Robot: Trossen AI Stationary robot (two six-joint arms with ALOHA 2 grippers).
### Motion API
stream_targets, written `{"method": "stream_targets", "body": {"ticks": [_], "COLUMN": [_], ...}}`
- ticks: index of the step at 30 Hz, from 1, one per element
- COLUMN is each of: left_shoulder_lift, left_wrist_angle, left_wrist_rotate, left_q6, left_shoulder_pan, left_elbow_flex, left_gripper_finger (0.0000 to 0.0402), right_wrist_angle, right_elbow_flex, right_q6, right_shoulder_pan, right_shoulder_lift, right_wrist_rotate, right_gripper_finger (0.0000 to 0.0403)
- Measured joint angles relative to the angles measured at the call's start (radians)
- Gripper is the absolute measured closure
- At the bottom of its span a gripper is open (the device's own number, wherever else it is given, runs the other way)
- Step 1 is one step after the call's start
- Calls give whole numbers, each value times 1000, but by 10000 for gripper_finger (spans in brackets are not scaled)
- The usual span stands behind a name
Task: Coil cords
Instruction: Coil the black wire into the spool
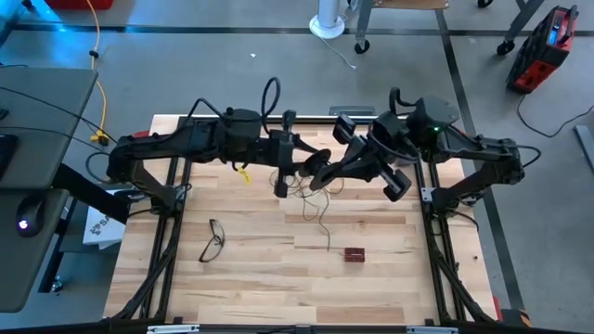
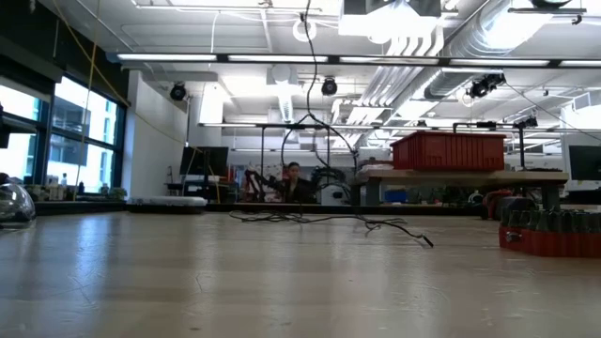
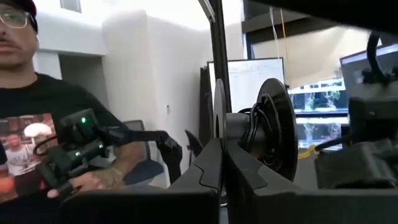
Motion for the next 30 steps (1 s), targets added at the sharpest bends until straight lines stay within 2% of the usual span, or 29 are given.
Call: {"method": "stream_targets", "body": {"ticks": [13, 23, 30], "left_shoulder_lift": [-24, -34, -38], "left_wrist_angle": [-26, -65, -75], "left_wrist_rotate": [38, 51, 24], "left_q6": [-58, -59, -59], "left_shoulder_pan": [-5, -4, -4], "left_elbow_flex": [1, 1, 1], "left_gripper_finger": [314, 357, 365], "right_wrist_angle": [-61, -63, -89], "right_elbow_flex": [0, 0, 0], "right_q6": [-17, -25, -36], "right_shoulder_pan": [-13, -33, -33], "right_shoulder_lift": [-8, -22, -21], "right_wrist_rotate": [20, 20, 20], "right_gripper_finger": [403, 403, 403]}}
